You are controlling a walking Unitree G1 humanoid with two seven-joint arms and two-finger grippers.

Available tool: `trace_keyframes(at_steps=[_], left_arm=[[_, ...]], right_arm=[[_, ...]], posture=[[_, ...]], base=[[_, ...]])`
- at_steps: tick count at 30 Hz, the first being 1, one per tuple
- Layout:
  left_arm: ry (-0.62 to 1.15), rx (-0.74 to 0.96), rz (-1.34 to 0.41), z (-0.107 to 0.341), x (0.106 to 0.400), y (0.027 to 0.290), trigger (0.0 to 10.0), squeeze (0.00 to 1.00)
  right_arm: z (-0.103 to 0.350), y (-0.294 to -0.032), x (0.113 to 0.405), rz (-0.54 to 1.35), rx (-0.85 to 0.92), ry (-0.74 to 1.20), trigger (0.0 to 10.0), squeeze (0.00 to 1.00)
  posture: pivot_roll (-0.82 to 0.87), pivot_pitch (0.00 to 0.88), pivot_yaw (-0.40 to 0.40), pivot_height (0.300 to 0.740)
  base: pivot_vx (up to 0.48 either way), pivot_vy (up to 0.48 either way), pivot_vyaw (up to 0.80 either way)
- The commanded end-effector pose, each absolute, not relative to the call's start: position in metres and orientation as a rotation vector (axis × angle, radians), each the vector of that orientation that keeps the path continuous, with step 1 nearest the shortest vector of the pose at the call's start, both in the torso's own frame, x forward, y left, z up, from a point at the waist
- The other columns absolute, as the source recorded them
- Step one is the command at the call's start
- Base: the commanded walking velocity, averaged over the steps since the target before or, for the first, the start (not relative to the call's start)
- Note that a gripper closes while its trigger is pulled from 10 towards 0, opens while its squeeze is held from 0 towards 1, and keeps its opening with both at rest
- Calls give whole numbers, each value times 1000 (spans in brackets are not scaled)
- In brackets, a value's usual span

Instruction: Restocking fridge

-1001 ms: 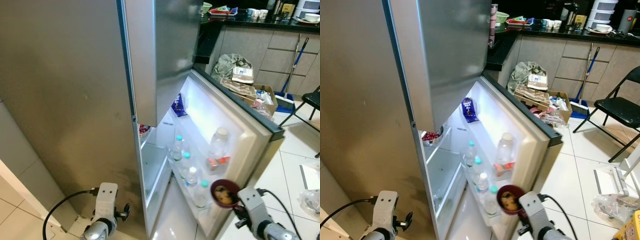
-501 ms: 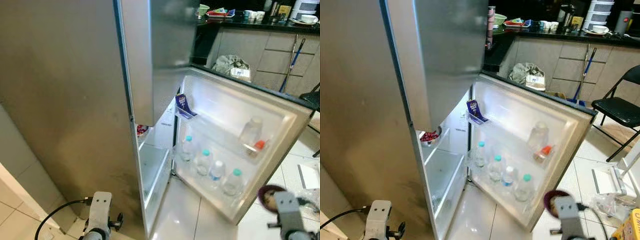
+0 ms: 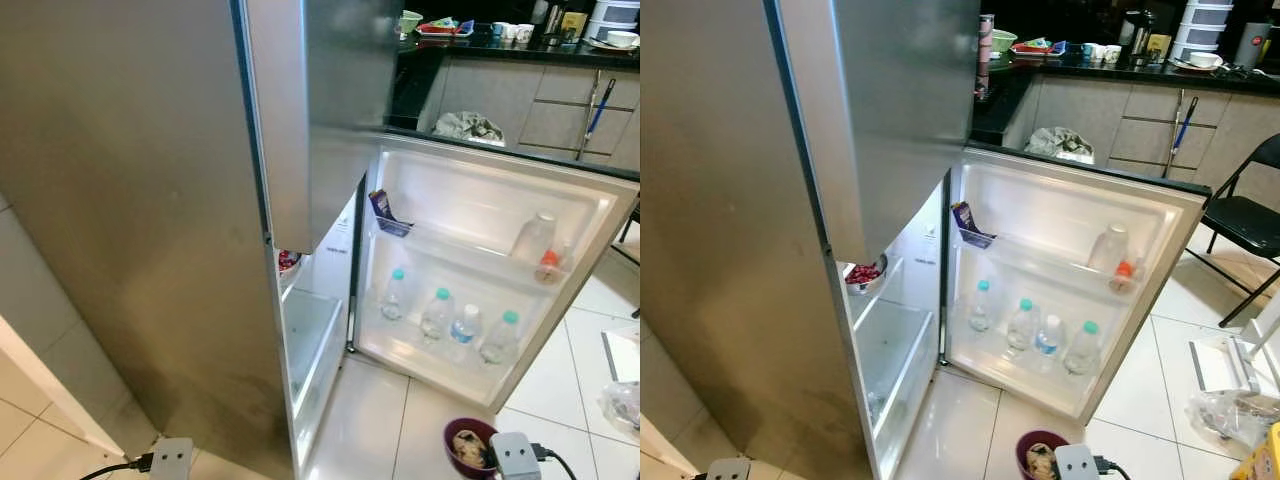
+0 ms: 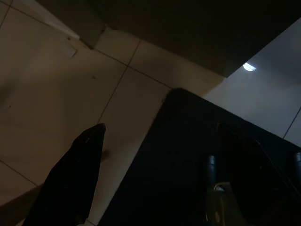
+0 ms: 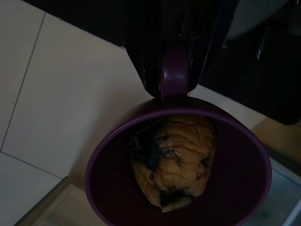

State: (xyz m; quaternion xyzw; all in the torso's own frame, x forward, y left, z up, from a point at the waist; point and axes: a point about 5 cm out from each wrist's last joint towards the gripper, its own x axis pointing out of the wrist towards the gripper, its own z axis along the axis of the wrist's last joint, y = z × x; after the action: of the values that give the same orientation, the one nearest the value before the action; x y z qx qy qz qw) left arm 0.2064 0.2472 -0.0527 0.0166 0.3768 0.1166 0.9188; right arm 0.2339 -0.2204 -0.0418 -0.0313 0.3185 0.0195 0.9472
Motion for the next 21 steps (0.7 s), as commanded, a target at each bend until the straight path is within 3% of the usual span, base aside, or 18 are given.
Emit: trace_keyframes(at_steps=[1,11,21], left_arm=[[813,31,248,-59,197,247,10000,0],[805,9,218,-62,199,238,10000,0],[817,27,209,-61,202,240,10000,0]], right_arm=[[-41,-220,233,29,-47,624,10000,0],[-39,-208,239,66,-12,594,10000,0],[-37,-200,245,96,-34,592,10000,0]], posture=[[-72,76,1,734],[-41,5,14,734],[-25,0,8,734]], base=[[0,0,0],[0,0,0],[0,0,0]])
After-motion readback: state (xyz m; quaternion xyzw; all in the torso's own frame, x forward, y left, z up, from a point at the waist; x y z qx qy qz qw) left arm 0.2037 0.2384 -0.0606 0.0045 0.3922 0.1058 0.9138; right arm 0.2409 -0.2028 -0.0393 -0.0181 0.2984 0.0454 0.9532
